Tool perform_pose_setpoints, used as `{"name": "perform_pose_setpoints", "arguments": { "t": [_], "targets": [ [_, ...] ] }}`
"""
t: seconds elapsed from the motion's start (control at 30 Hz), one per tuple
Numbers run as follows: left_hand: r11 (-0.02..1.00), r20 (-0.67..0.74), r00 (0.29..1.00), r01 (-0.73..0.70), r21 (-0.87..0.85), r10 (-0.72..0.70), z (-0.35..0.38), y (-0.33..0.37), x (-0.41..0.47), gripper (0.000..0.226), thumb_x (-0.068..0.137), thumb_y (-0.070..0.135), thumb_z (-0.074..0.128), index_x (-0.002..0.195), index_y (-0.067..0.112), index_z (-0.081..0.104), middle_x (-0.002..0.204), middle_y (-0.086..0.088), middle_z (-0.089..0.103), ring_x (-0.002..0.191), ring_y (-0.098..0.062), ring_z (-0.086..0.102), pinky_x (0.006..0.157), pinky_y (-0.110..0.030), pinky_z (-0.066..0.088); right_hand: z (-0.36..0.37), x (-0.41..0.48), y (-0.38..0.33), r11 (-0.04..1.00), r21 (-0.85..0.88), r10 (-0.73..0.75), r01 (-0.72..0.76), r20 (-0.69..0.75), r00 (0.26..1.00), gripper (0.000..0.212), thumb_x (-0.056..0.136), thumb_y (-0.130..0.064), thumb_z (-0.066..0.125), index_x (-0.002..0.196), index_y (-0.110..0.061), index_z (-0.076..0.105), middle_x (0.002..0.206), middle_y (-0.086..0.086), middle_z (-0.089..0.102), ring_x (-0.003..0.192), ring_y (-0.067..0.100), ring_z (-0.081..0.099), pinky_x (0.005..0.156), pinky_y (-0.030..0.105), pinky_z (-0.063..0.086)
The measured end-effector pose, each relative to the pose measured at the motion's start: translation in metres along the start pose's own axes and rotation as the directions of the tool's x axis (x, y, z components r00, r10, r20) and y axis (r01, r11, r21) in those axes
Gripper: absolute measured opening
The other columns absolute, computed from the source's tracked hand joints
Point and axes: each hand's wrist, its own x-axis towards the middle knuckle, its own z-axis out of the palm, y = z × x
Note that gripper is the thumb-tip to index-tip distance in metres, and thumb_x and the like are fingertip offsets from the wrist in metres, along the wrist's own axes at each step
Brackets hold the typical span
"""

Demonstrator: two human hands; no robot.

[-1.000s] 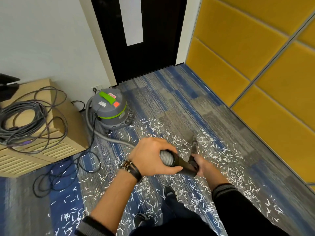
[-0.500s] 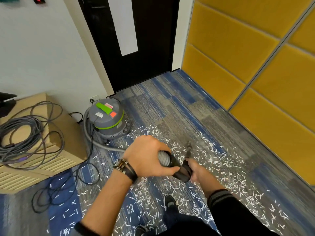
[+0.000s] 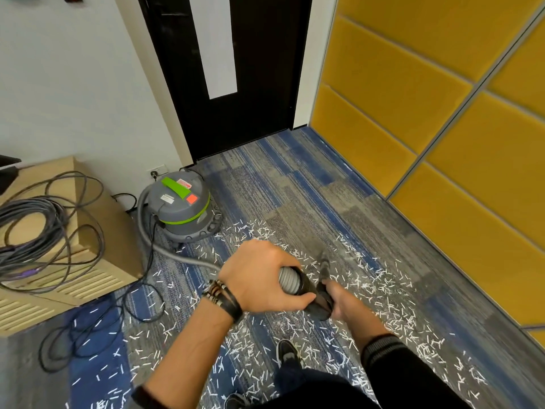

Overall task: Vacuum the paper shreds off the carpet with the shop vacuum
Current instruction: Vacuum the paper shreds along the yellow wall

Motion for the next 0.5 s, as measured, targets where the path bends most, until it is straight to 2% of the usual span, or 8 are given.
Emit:
{"name": "perform_pose_setpoints", "arguments": {
  "t": [0.07,0.17,0.27,0.33,0.43,0.5],
  "targets": [
    [0.997,0.001,1.000,-0.011,-0.073,0.011,-0.001,-0.003,0.003,0.054,0.074,0.080,0.058,0.084,0.031,0.076,0.072,0.015,0.071,0.067,-0.009,0.064,0.069,-0.031,0.053,0.004,-0.006,0.001,1.000,0.017,0.022,-0.023,0.018,1.000,0.044,0.104,-0.043,0.038,0.115,-0.005,0.055,0.099,0.019,0.071,0.079,0.032,0.069,0.055,0.040,0.059],
    [0.993,-0.017,1.000,-0.019,-0.116,0.017,0.002,-0.002,0.009,0.051,0.072,0.079,0.061,0.082,0.032,0.076,0.071,0.016,0.071,0.065,-0.007,0.064,0.068,-0.030,0.053,-0.004,-0.009,0.004,0.999,0.034,-0.027,0.027,-0.002,1.000,0.043,0.105,-0.040,0.035,0.117,-0.005,0.056,0.100,0.020,0.068,0.081,0.033,0.066,0.063,0.040,0.059],
    [0.991,0.024,1.000,-0.006,-0.133,0.009,0.012,0.002,0.009,0.052,0.073,0.080,0.061,0.084,0.032,0.076,0.071,0.016,0.070,0.065,-0.006,0.063,0.069,-0.031,0.053,-0.023,-0.014,0.013,1.000,0.006,0.000,0.000,-0.046,0.999,0.038,0.105,-0.039,0.034,0.107,-0.006,0.054,0.088,0.018,0.066,0.071,0.030,0.065,0.052,0.035,0.057],
    [0.984,0.063,0.998,0.022,-0.178,-0.011,0.020,0.002,0.002,0.052,0.074,0.079,0.061,0.085,0.031,0.076,0.072,0.016,0.071,0.066,-0.007,0.064,0.069,-0.031,0.055,-0.036,-0.015,0.017,1.000,-0.026,-0.011,0.008,-0.082,0.997,0.038,0.104,-0.040,0.036,0.105,-0.007,0.053,0.083,0.017,0.066,0.065,0.029,0.067,0.050,0.033,0.055],
    [0.988,0.013,1.000,0.027,-0.153,-0.025,0.021,0.000,-0.002,0.051,0.077,0.079,0.059,0.088,0.032,0.077,0.074,0.016,0.072,0.066,-0.006,0.065,0.070,-0.031,0.055,-0.043,0.004,0.010,0.995,-0.091,-0.052,0.043,-0.092,0.994,0.038,0.103,-0.039,0.038,0.113,-0.005,0.051,0.085,0.017,0.066,0.068,0.030,0.070,0.058,0.039,0.058],
    [0.991,-0.066,0.997,0.015,-0.135,-0.025,0.015,-0.003,-0.001,0.048,0.078,0.077,0.062,0.088,0.033,0.077,0.075,0.016,0.073,0.067,-0.006,0.065,0.070,-0.031,0.055,-0.035,0.007,-0.003,0.994,-0.064,-0.090,0.087,-0.062,0.994,0.041,0.102,-0.039,0.042,0.123,-0.004,0.047,0.096,0.018,0.064,0.084,0.033,0.069,0.076,0.048,0.060]
  ]
}}
